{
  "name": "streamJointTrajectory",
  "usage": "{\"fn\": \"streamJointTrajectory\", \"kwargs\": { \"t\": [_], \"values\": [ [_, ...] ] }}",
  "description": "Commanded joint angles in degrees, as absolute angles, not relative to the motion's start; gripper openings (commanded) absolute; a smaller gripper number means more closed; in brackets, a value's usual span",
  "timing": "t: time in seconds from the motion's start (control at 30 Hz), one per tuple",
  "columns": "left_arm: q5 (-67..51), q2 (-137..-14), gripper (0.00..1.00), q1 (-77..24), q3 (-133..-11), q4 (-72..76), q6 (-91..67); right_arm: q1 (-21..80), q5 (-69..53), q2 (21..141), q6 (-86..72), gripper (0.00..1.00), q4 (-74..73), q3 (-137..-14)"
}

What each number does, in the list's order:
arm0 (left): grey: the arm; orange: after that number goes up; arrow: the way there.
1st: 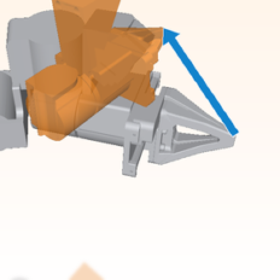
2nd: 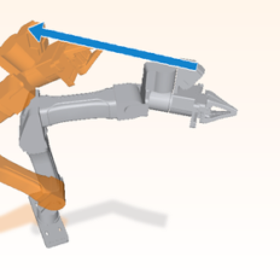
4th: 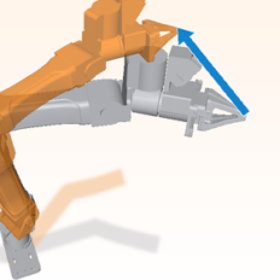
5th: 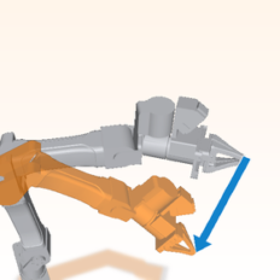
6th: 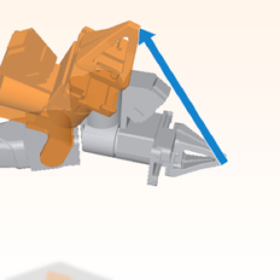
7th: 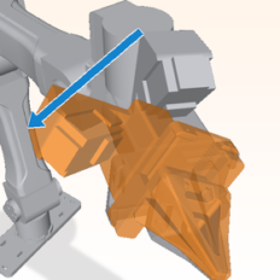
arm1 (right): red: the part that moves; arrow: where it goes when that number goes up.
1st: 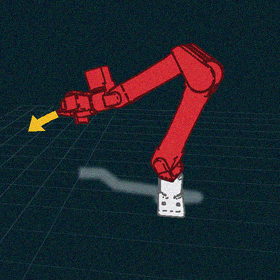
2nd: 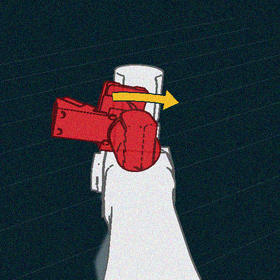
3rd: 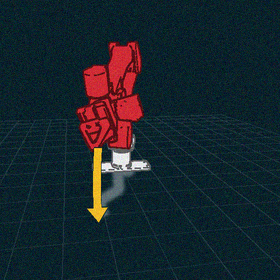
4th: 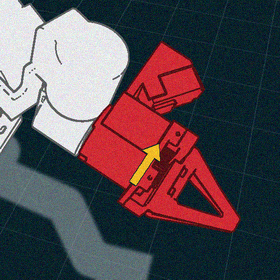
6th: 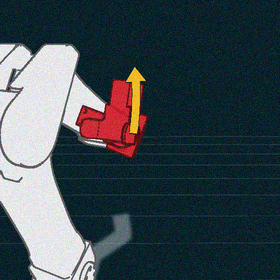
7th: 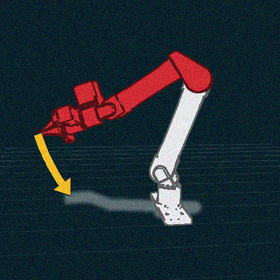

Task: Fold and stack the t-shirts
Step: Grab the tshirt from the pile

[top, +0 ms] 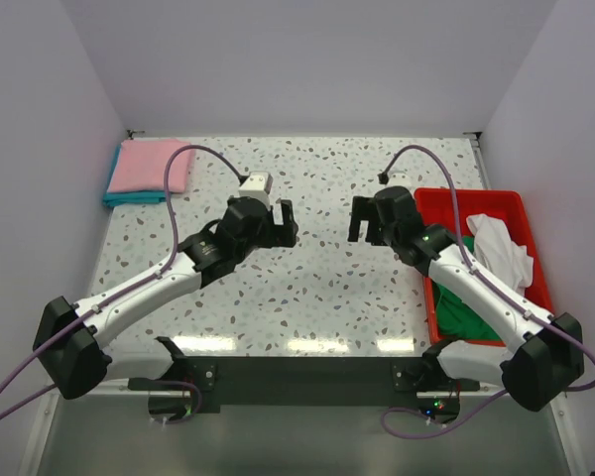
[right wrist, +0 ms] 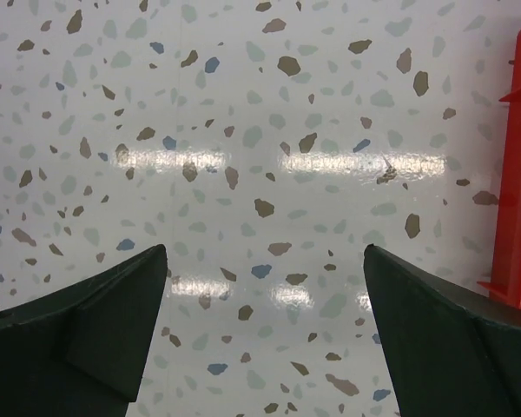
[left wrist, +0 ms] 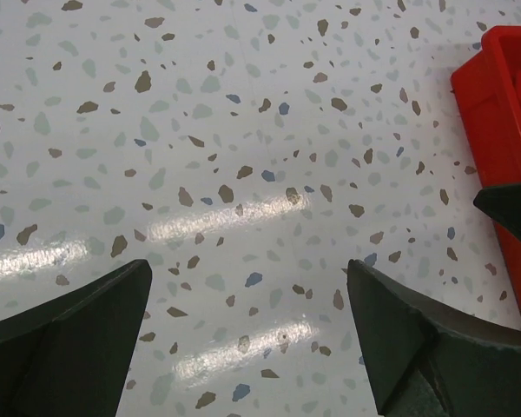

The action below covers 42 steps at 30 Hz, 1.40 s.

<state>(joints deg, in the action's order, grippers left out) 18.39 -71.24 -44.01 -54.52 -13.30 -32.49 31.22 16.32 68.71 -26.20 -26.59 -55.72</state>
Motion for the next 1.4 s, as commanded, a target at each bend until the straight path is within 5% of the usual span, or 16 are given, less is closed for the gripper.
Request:
{"fn": "streamJointTrajectory", "kwargs": {
  "t": [0.0, 0.33, 0.53, 0.9, 1.17, 1.37],
  "values": [
    [18.3, -70.1, 1.00, -43.8, -56.0, -14.7, -33.0, 31.5, 20.2, 67.4, -27.7, 0.99, -27.6, -56.6],
    [16.0, -66.4, 1.00, -43.8, -57.0, -17.3, -30.1, 23.4, 16.8, 81.5, -26.1, 0.99, -37.4, -72.5],
    [15.6, -65.0, 1.00, -43.8, -57.4, -20.7, -28.0, 6.6, 21.3, 73.5, -30.3, 0.99, -40.2, -68.1],
    [10.6, -65.1, 1.00, -43.6, -55.5, -22.9, -26.5, -4.0, 39.9, 63.1, -35.1, 0.96, -46.8, -59.0],
    [5.4, -63.9, 1.00, -43.5, -54.0, -21.0, -27.9, -10.4, 40.3, 63.8, -33.6, 0.93, -44.2, -54.6],
    [3.2, -63.6, 1.00, -43.5, -52.8, -20.1, -28.6, -14.9, 37.1, 68.2, -34.7, 0.77, -38.9, -53.4]
  ]
}}
